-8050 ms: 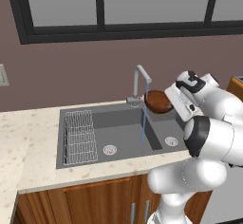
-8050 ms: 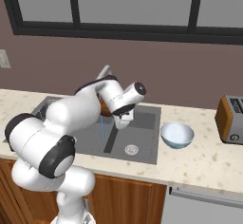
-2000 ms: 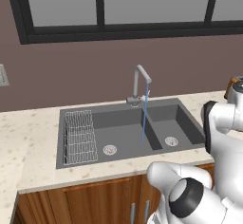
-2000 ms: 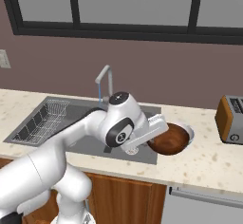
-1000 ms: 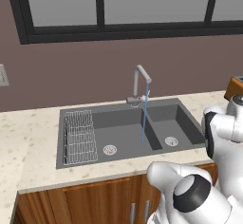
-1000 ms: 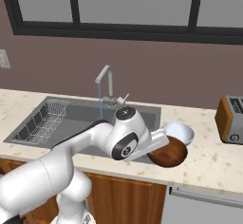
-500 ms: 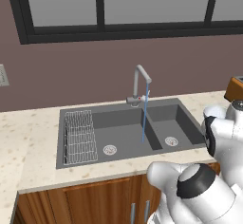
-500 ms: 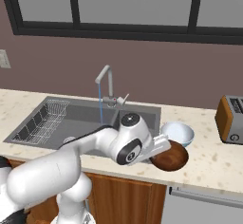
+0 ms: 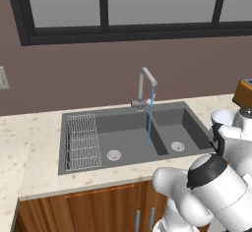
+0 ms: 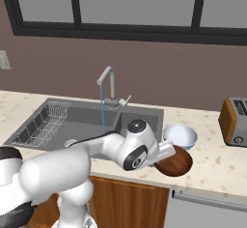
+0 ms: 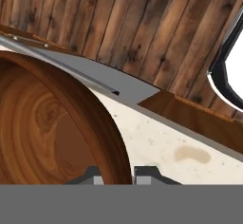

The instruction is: Rinse each bowl for a few seconds and place them down in the sink or on the counter.

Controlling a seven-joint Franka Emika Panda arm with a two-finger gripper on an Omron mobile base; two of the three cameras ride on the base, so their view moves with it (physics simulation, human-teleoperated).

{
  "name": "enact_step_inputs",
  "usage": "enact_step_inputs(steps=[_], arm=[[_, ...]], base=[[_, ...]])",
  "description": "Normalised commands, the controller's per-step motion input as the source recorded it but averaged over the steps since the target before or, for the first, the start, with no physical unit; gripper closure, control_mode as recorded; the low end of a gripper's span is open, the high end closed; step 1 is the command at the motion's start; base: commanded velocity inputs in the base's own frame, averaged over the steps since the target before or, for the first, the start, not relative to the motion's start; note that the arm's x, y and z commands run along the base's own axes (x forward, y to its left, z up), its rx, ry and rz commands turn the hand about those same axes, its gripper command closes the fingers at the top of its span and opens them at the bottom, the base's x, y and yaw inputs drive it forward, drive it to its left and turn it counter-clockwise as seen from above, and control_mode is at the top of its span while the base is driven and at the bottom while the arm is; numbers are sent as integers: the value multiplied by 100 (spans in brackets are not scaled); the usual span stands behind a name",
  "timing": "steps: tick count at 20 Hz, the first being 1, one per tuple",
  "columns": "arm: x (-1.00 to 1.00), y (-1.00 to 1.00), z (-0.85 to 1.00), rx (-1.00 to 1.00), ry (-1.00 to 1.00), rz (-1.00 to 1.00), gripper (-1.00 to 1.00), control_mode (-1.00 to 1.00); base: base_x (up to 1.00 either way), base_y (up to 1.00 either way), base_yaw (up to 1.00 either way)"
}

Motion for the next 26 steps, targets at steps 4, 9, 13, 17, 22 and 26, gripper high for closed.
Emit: enact_step_inputs(steps=[4,9,13,17,22,26], arm=[[11,-12,-20,2,0,0,100,-100],[12,-15,-18,2,0,0,100,-100],[14,-13,-18,2,0,0,100,-100],[16,-10,-18,2,0,0,100,-100],[15,-6,-20,3,1,0,100,-100],[9,-5,-10,3,1,0,-100,-100]], base=[[0,0,0],[0,0,0],[0,0,0],[0,0,0],[0,0,0],[0,0,0]])
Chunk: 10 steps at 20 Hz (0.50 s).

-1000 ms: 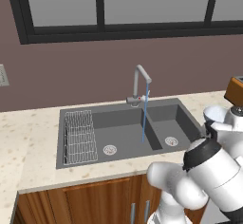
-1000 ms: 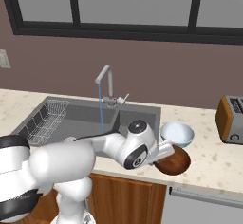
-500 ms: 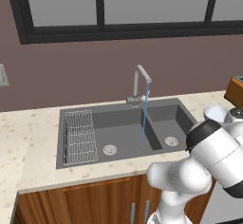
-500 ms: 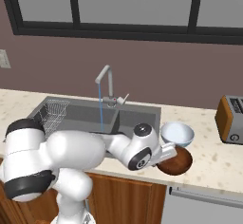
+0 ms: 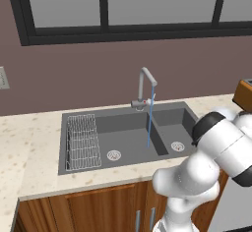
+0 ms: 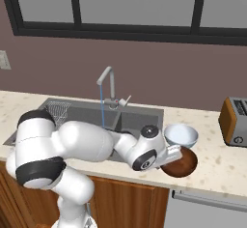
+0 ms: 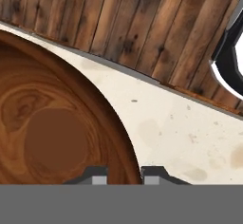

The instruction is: Rinse each bowl for a few seconds and place them down in the sink or on the counter.

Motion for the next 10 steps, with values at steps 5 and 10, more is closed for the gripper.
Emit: enact_step_inputs(steps=[5,10], arm=[[-2,-2,3,1,-2,0,-100,-100],[-6,0,10,0,-3,0,-100,-100]], base=[[0,0,0],[0,0,0]])
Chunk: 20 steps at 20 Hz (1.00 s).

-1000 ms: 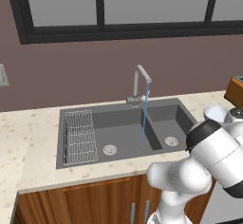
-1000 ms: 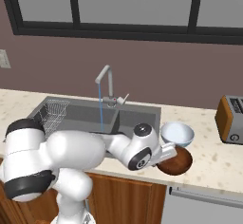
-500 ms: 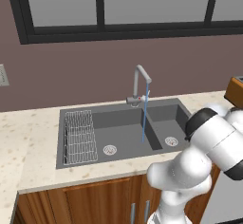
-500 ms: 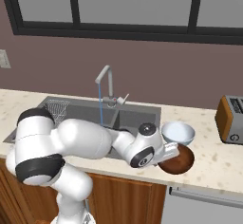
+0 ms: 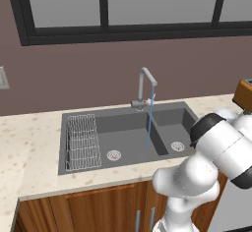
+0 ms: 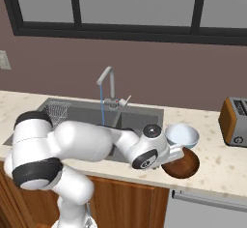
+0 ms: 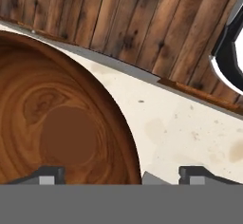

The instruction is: Rinse each bowl for a few seconds and place them down in the sink or on the counter.

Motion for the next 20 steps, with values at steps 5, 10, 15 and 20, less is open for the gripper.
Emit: enact_step_inputs(steps=[5,10,15,20], arm=[[-6,5,17,0,-4,0,-100,-100],[-5,8,28,0,-5,0,-100,-100],[-3,11,39,0,-3,0,-100,-100],[-4,12,51,0,0,0,-100,-100]], base=[[0,0,0],[0,0,0],[0,0,0],[0,0,0]])
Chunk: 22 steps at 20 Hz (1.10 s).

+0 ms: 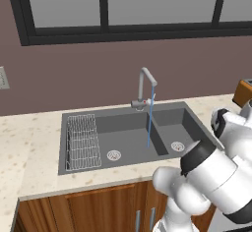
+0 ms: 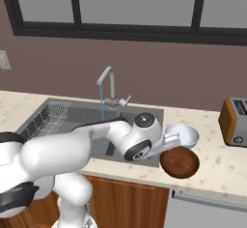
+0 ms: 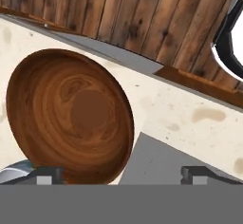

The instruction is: Rinse each bowl for a few seconds and place them down in the sink or on the counter.

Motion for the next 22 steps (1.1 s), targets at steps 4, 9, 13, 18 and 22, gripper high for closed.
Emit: enact_step_inputs(steps=[4,9,13,18,22], arm=[[-11,12,56,0,-1,0,-100,-100],[-21,23,44,0,-8,0,-100,-100],[-19,26,42,0,-11,1,-100,-100],[-16,34,43,0,-10,1,-100,-100],[-21,28,46,0,-10,1,-100,-100]], base=[[0,0,0],[0,0,0],[0,0,0],[0,0,0],[0,0,0]])
